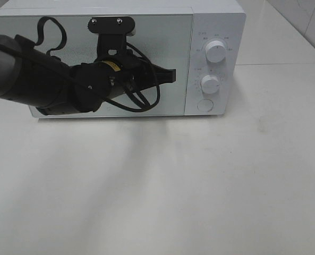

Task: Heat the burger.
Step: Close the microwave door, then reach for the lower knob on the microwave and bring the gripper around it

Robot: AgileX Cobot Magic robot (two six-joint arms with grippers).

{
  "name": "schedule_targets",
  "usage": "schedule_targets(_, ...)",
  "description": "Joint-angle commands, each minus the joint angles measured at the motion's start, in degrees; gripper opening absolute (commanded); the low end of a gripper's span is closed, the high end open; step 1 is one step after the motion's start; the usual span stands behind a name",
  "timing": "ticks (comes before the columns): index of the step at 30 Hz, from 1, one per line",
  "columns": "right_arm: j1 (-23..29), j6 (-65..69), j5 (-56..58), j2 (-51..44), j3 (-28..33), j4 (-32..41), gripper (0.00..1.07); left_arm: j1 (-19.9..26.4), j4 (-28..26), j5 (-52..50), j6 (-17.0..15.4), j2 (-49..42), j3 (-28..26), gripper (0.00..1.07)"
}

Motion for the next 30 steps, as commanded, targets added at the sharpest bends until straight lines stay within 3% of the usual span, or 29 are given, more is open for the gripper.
schedule_targets(1, -0.4, 0.1, -0.3, -1.7, 0.2, -0.2, 0.69, 0.1, -1.9, -3.2, 1.7, -2.2, 0.3, 0.00)
schedule_targets(8, -0.4, 0.1, -0.3, -1.7, 0.2, -0.2, 0.69, -3.2, -1.9, -2.9, 2.8, -7.4, 8.4, 0.00)
schedule_targets(16, -0.4, 0.1, -0.3, -1.7, 0.2, -0.2, 0.69, -4.0, -1.8, 11.6, 2.8, -12.8, 15.5, 0.04)
schedule_targets(18, -0.4, 0.1, -0.3, -1.7, 0.2, -0.2, 0.69, -3.9, -1.8, 18.7, 3.0, -14.6, 16.7, 0.32)
schedule_targets(19, -0.4, 0.1, -0.3, -1.7, 0.2, -0.2, 0.69, -3.9, -1.8, 18.7, 3.0, -14.6, 16.7, 0.32)
schedule_targets(20, -0.4, 0.1, -0.3, -1.7, 0.2, -0.2, 0.69, -3.9, -1.8, 22.5, 3.1, -15.5, 17.5, 0.62)
schedule_targets(21, -0.4, 0.1, -0.3, -1.7, 0.2, -0.2, 0.69, -3.9, -1.8, 25.6, 3.2, -16.1, 17.7, 0.78)
schedule_targets(22, -0.4, 0.1, -0.3, -1.7, 0.2, -0.2, 0.69, -3.9, -1.8, 25.6, 3.2, -16.1, 17.7, 0.78)
schedule_targets(23, -0.4, 0.1, -0.3, -1.7, 0.2, -0.2, 0.69, -3.9, -1.5, 26.8, 3.2, -16.3, 17.7, 1.01)
schedule_targets(28, -0.4, 0.1, -0.3, -1.7, 0.2, -0.2, 0.69, -3.9, 2.3, 32.4, 3.2, -17.5, 17.7, 0.99)
schedule_targets(30, -0.4, 0.1, -0.3, -1.7, 0.2, -0.2, 0.69, -3.9, 8.1, 40.4, 3.2, -19.8, 17.7, 0.99)
